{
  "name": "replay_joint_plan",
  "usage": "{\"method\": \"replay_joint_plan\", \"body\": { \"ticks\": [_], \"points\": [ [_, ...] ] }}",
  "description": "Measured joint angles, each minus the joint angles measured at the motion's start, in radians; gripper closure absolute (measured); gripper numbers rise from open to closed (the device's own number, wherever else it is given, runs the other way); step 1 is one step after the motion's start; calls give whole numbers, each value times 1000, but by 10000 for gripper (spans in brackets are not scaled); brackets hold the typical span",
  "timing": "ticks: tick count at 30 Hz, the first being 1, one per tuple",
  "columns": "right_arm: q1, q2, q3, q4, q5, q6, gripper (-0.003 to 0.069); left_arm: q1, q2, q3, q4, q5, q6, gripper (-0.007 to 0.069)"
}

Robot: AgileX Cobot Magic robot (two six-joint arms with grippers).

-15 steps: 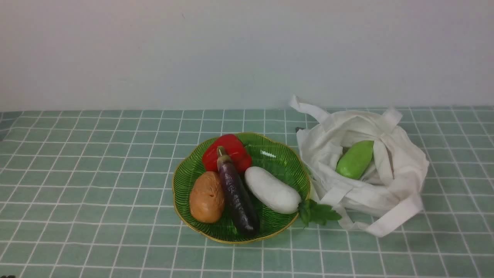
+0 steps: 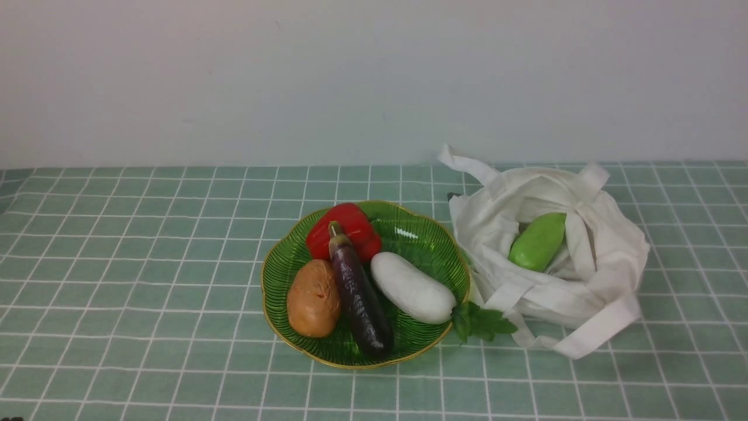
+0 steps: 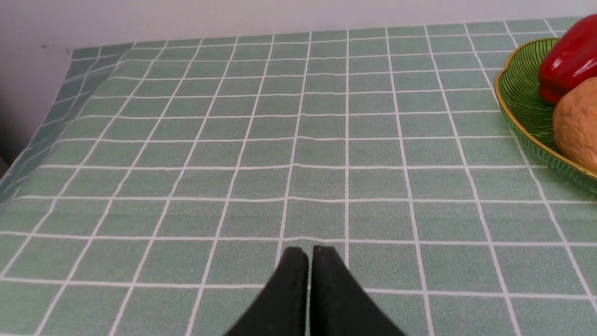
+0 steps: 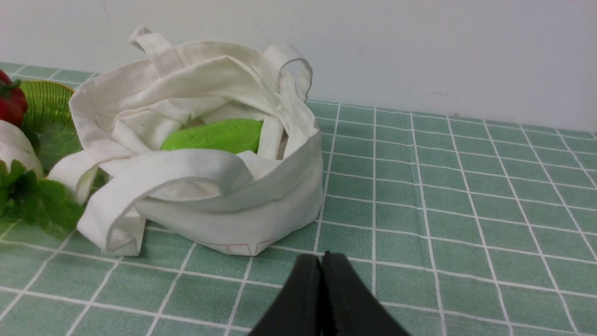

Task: Take vegetables from cloth bag on blue coffee tablecloth place on plate.
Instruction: 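Reach into the cloth bag and grasp the green vegetable inside with the right gripper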

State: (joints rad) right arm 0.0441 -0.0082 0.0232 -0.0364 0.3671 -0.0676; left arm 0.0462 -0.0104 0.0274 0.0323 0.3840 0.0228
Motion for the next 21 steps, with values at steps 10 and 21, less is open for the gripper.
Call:
{"method": "replay_joint_plan", "body": {
  "ticks": [10, 21],
  "points": [
    [0, 0, 0, 0, 0, 0, 673, 0, 0, 0, 0, 0, 0, 632],
    [0, 0, 5, 249, -23, 136, 673, 0, 0, 0, 0, 0, 0, 632]
  ]
}}
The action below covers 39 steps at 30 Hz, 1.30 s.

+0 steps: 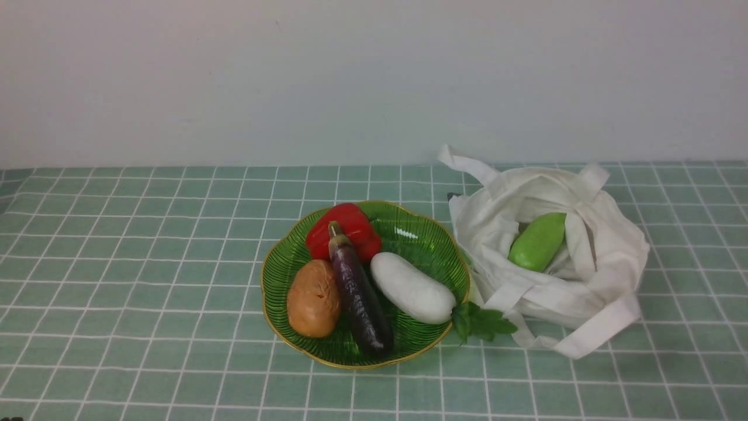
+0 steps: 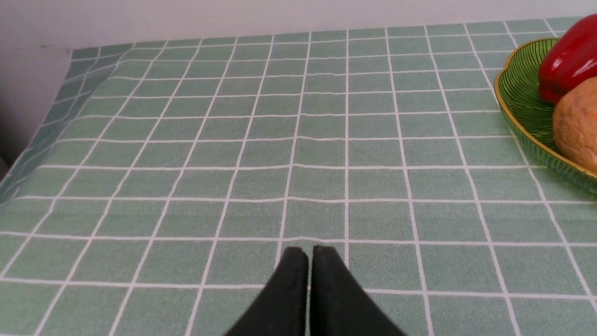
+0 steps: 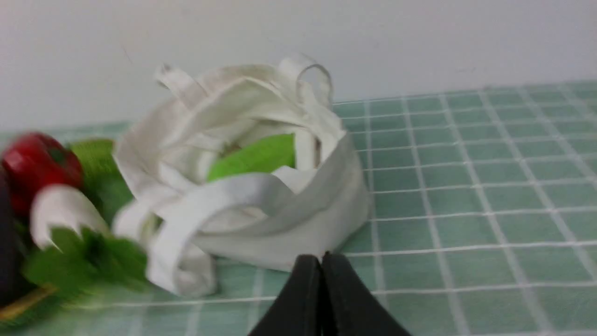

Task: Take vegetables from cloth bag on blue coffee tablecloth place on plate.
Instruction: 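Reach into the cloth bag and grasp the green vegetable inside with the right gripper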

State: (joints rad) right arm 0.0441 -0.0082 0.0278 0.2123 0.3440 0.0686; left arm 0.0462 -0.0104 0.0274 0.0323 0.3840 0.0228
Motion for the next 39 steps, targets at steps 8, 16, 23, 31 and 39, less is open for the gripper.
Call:
{"method": "replay_joint_plan", "body": {
  "ticks": [8, 16, 23, 31, 39],
  "points": [
    [0, 0, 2, 428, -74, 170, 673, 0, 0, 0, 0, 0, 0, 632],
    [0, 48, -239, 393, 43, -35, 673, 0, 0, 0, 0, 0, 0, 632],
    [0, 434, -587, 117, 390, -53, 673, 0, 0, 0, 0, 0, 0, 632],
    [57, 1051, -760, 59, 451, 46, 629, 0, 0, 0, 0, 0, 0, 632],
    [214, 1483, -990, 55, 380, 43, 405, 0, 0, 0, 0, 0, 0, 632]
  ]
}}
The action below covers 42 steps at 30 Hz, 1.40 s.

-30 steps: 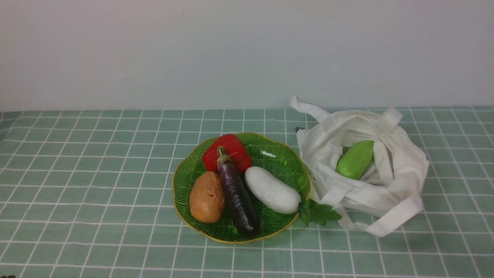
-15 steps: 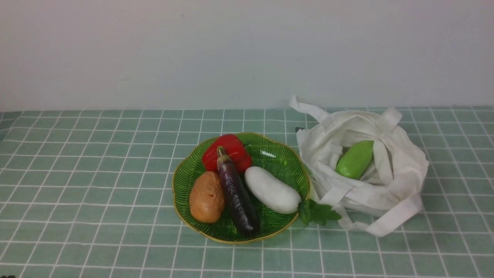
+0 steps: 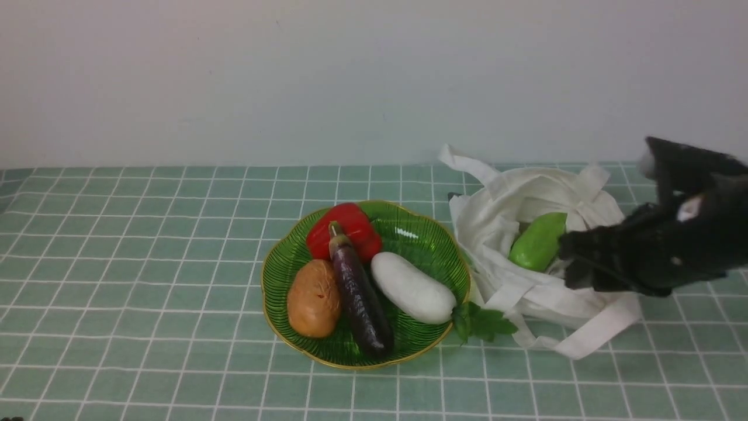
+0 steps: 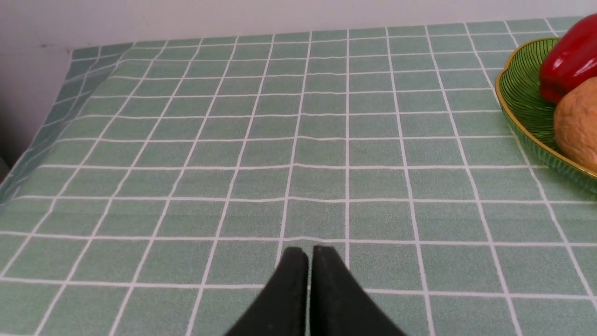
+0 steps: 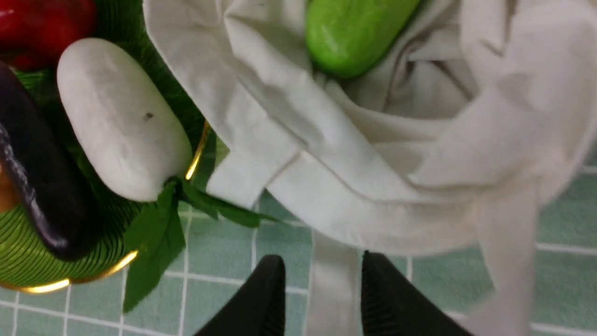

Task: Take vegetables from cloth bag on blue coffee tablecloth place on plate.
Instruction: 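Reach into the cloth bag and grasp the green vegetable inside with the right gripper, then take the green vegetable out of the bag and place it on the plate with the right gripper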

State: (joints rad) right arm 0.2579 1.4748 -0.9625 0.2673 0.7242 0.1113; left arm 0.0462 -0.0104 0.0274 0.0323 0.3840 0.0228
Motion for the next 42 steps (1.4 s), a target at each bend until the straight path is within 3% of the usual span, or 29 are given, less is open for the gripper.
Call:
{"method": "replay_joint_plan", "body": {
  "ticks": [4, 6, 11, 17, 22, 30, 39, 42],
  "points": [
    [4, 214, -208, -63, 48, 84, 253, 0, 0, 0, 0, 0, 0, 632],
    [5, 261, -257, -91, 62, 126, 223, 0, 0, 0, 0, 0, 0, 632],
    [6, 491, -466, -208, 106, 375, 159, 0, 0, 0, 0, 0, 0, 632],
    [6, 655, -582, -246, 138, 515, 155, 0, 0, 0, 0, 0, 0, 632],
    [6, 700, -608, -267, 154, 550, 157, 0, 0, 0, 0, 0, 0, 632],
    [7, 670, -617, -307, 238, 521, 265, 0, 0, 0, 0, 0, 0, 632],
    [8, 515, -618, -316, 396, 479, 265, 0, 0, 0, 0, 0, 0, 632],
    [24, 443, -619, -316, 487, 412, 265, 0, 0, 0, 0, 0, 0, 632]
  ]
}}
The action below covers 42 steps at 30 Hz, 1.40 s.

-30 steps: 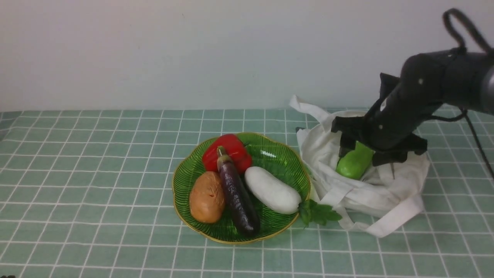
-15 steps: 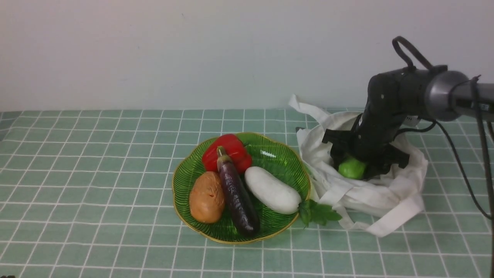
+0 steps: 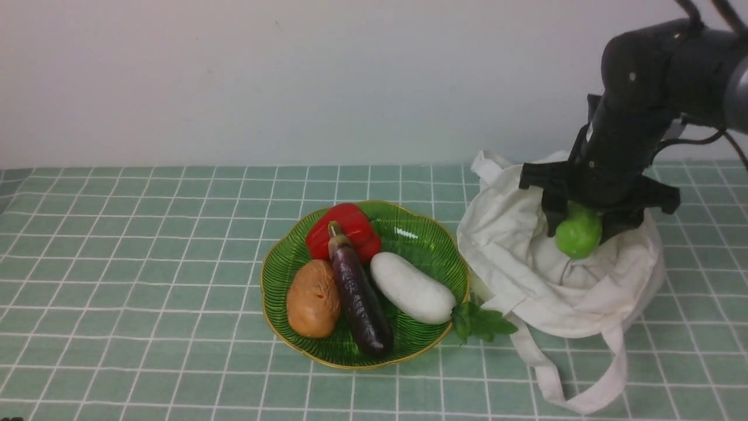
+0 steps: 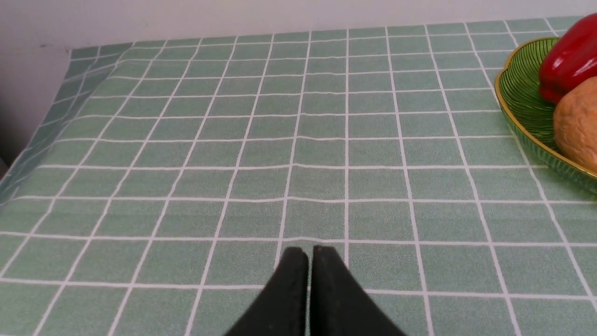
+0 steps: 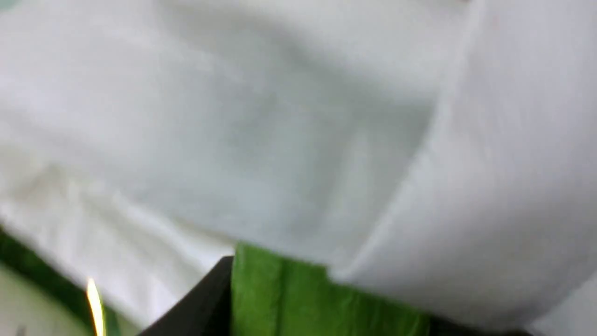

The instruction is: Take vegetables from cloth bag on blue coffee tablecloth place on plate.

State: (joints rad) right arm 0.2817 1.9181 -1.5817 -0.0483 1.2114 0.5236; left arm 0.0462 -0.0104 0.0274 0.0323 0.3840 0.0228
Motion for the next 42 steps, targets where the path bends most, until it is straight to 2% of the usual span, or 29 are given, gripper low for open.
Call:
{"method": "replay_joint_plan", "body": {
  "ticks": [3, 9, 14, 17, 20, 24, 27, 29, 34, 36, 42],
  "points": [
    [35, -46, -4, -2, 15, -49, 265, 0, 0, 0, 0, 0, 0, 632],
    [77, -57, -5, -7, 18, -60, 265, 0, 0, 0, 0, 0, 0, 632],
    [127, -47, -5, 67, 10, -120, 265, 0, 0, 0, 0, 0, 0, 632],
    [214, -30, -5, 122, -69, -212, 265, 0, 0, 0, 0, 0, 0, 632],
    [307, 4, -5, 121, -170, -264, 265, 0, 0, 0, 0, 0, 0, 632],
    [380, 71, -5, 48, -278, -274, 265, 0, 0, 0, 0, 0, 0, 632],
    [396, 118, -5, 16, -318, -258, 264, 0, 0, 0, 0, 0, 0, 632],
    [397, 138, -5, 6, -330, -251, 247, 0, 0, 0, 0, 0, 0, 632],
    [397, 152, -24, -2, -312, -233, 36, 0, 0, 0, 0, 0, 0, 632],
    [397, 153, -64, -2, -238, -228, -6, 0, 0, 0, 0, 0, 0, 632],
    [397, 153, -297, -3, -5, -317, -26, 0, 0, 0, 0, 0, 0, 632]
  ]
}}
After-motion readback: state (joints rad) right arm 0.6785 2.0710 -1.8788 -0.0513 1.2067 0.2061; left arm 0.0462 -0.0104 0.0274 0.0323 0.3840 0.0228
